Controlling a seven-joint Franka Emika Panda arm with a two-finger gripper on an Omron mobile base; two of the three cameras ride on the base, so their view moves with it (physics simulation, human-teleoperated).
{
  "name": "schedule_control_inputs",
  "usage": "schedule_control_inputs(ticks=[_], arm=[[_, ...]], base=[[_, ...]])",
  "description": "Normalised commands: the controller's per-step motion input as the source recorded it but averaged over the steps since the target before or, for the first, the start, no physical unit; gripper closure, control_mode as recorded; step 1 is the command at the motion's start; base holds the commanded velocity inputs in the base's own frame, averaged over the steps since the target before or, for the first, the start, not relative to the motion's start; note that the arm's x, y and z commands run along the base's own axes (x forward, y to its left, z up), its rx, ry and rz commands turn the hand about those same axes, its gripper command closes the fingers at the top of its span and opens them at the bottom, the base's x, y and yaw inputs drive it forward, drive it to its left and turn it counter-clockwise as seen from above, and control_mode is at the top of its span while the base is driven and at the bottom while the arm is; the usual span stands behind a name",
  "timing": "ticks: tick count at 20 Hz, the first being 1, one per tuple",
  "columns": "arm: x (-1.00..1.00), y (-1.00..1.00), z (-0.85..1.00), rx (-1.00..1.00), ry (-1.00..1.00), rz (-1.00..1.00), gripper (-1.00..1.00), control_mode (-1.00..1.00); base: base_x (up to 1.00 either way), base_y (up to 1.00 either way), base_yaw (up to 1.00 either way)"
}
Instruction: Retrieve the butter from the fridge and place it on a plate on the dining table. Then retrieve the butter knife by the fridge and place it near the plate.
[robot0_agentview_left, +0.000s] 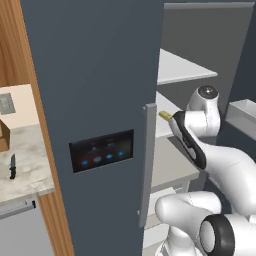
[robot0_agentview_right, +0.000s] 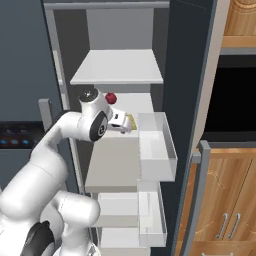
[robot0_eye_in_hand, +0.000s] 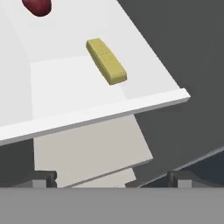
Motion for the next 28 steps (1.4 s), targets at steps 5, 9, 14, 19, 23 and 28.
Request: schedule_control_inputs(ticks=[5, 9, 14, 19, 23, 28], arm=[[0.45, -0.01, -0.1, 0.0, 0.0, 0.02, -1.0, -1.0], [0.26, -0.09, -0.16, 0.0, 0.0, 0.0, -1.0, -1.0], [0.38, -0.22, -0.15, 0.01, -0.05, 0.06, -1.0, -1.0], [0.33, -0.09, -0.19, 0.05, -0.03, 0.05, -1.0, -1.0], [0.53, -0.04, -0.11, 0.06, 0.01, 0.03, -1.0, -1.0], [0.55, -0.02, -0.01, 0.03, 0.04, 0.03, -1.0, -1.0]], base=[[0.0, 0.0, 0.0], [0.0, 0.0, 0.0], [0.0, 0.0, 0.0], [0.0, 0.0, 0.0], [0.0, 0.0, 0.0], [0.0, 0.0, 0.0]])
